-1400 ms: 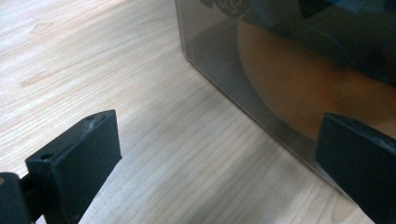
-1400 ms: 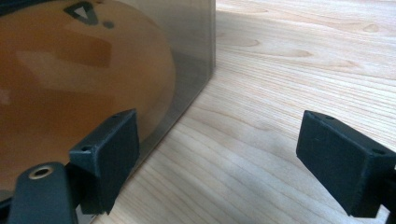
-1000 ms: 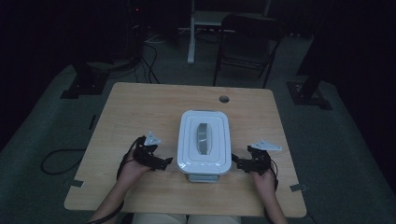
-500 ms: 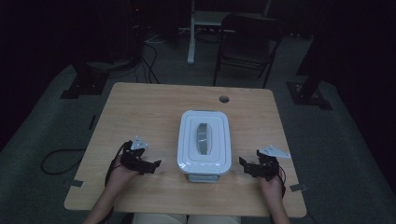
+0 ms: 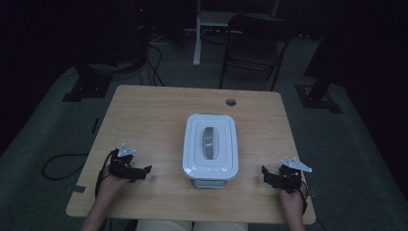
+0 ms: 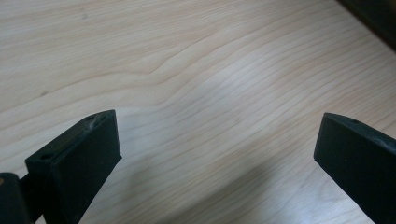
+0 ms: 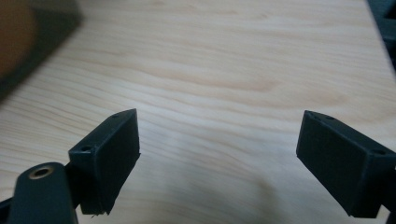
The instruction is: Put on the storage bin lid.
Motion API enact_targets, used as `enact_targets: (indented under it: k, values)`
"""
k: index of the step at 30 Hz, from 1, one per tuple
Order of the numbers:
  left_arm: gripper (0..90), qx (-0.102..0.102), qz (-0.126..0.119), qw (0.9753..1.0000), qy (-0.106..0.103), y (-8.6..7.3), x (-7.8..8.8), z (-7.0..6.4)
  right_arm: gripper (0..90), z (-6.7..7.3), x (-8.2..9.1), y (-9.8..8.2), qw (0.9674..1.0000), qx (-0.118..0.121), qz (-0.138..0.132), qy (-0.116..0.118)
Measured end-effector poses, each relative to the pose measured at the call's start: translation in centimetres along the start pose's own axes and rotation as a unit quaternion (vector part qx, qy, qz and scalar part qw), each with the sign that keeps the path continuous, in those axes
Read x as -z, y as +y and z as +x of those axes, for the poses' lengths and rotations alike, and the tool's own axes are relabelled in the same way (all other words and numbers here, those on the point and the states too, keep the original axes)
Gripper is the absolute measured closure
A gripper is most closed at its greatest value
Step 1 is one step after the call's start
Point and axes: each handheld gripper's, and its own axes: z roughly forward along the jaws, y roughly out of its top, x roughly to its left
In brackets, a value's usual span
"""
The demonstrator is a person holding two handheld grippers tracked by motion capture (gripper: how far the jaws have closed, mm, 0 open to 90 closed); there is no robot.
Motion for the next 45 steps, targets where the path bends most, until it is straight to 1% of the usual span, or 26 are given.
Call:
enact_targets:
  k: [1,3,5,7,8,10,11,12,13,14,15,17,19,22,23,24,25,28,31,32,34,35,39,45]
  values:
    - [1.2,0.002,0.001,1.0000,0.002,-0.2,0.2,0.3,13.1,-0.2,0.0,-0.2,1.0000,0.000,0.003,-0.009]
    - [1.2,0.008,0.002,0.9999,0.010,-0.6,0.4,0.8,13.1,-0.5,0.1,-0.4,0.9999,-0.010,0.008,-0.011]
    - [1.2,0.017,0.003,0.9997,0.016,-1.2,0.7,1.4,13.1,-0.6,0.1,-0.6,0.9995,-0.018,0.014,-0.023]
    - [1.2,0.025,0.004,0.9995,0.022,-1.8,1.0,1.9,12.2,-0.6,0.2,-0.8,0.9992,-0.018,0.017,-0.031]
    - [1.2,0.030,0.002,0.9992,0.028,-2.1,1.1,2.1,12.2,-0.6,0.2,-0.9,0.9990,-0.018,0.018,-0.038]
    - [1.2,0.038,-0.001,0.9988,0.031,-2.5,1.4,2.5,12.2,-0.6,0.3,-1.1,0.9986,-0.018,0.024,-0.043]
    - [1.2,0.040,-0.001,0.9986,0.035,-2.6,1.5,2.6,12.2,-0.7,0.3,-1.3,0.9982,-0.019,0.027,-0.051]
    - [1.2,0.042,-0.002,0.9981,0.044,-2.8,1.6,2.7,12.1,-0.7,0.3,-1.4,0.9979,-0.019,0.028,-0.054]
    - [1.2,0.044,0.000,0.9978,0.049,-3.0,1.8,2.8,12.1,-0.9,0.3,-1.5,0.9976,-0.020,0.031,-0.058]
    - [1.2,0.049,-0.004,0.9974,0.054,-3.2,1.9,3.0,12.2,-1.0,0.4,-1.6,0.9970,-0.023,0.034,-0.066]
    - [1.2,0.053,-0.004,0.9970,0.057,-3.4,2.1,3.1,12.1,-1.1,0.4,-1.7,0.9967,-0.027,0.034,-0.068]
    - [1.2,0.060,-0.004,0.9961,0.065,-3.7,2.3,3.4,12.1,-1.3,0.4,-1.7,0.9966,-0.032,0.037,-0.067]
    - [1.2,0.069,-0.004,0.9946,0.078,-4.0,2.5,3.6,12.1,-1.3,0.3,-1.8,0.9964,-0.032,0.039,-0.069]
    - [1.2,0.077,-0.007,0.9927,0.092,-4.4,2.8,3.8,12.1,-1.1,0.1,-1.7,0.9951,-0.029,0.056,-0.076]
    - [1.2,0.077,-0.007,0.9924,0.096,-4.5,2.8,3.9,12.1,-1.2,0.0,-1.7,0.9954,-0.034,0.058,-0.068]
    - [1.2,0.079,-0.006,0.9914,0.104,-4.6,2.8,3.9,12.0,-1.3,0.0,-1.7,0.9953,-0.041,0.060,-0.064]
    - [1.1,0.080,-0.004,0.9907,0.110,-4.6,2.8,4.0,12.1,-1.5,0.0,-1.7,0.9948,-0.050,0.061,-0.066]
    - [1.2,0.088,-0.003,0.9893,0.116,-4.7,2.8,4.3,12.0,-1.4,0.0,-1.7,0.9939,-0.056,0.061,-0.073]
    - [1.1,0.093,-0.002,0.9878,0.125,-4.7,2.8,4.6,11.8,-1.4,0.0,-1.7,0.9938,-0.057,0.061,-0.073]
    - [1.1,0.093,-0.004,0.9879,0.124,-4.7,2.7,4.6,11.6,-1.5,-0.1,-1.7,0.9938,-0.057,0.061,-0.073]
    - [1.2,0.091,0.002,0.9885,0.121,-4.8,2.5,4.7,11.3,-1.5,-0.1,-1.7,0.9938,-0.056,0.062,-0.073]
    - [1.1,0.085,0.001,0.9883,0.127,-4.8,2.4,4.6,11.3,-1.5,-0.1,-1.6,0.9938,-0.056,0.062,-0.073]
    - [1.2,0.083,-0.002,0.9885,0.126,-4.7,2.2,4.7,11.3,-1.5,-0.2,-1.6,0.9939,-0.055,0.062,-0.073]
    - [1.2,0.078,-0.003,0.9895,0.122,-4.5,2.0,4.9,11.4,-1.7,-0.6,-1.3,0.9951,-0.047,0.062,-0.061]
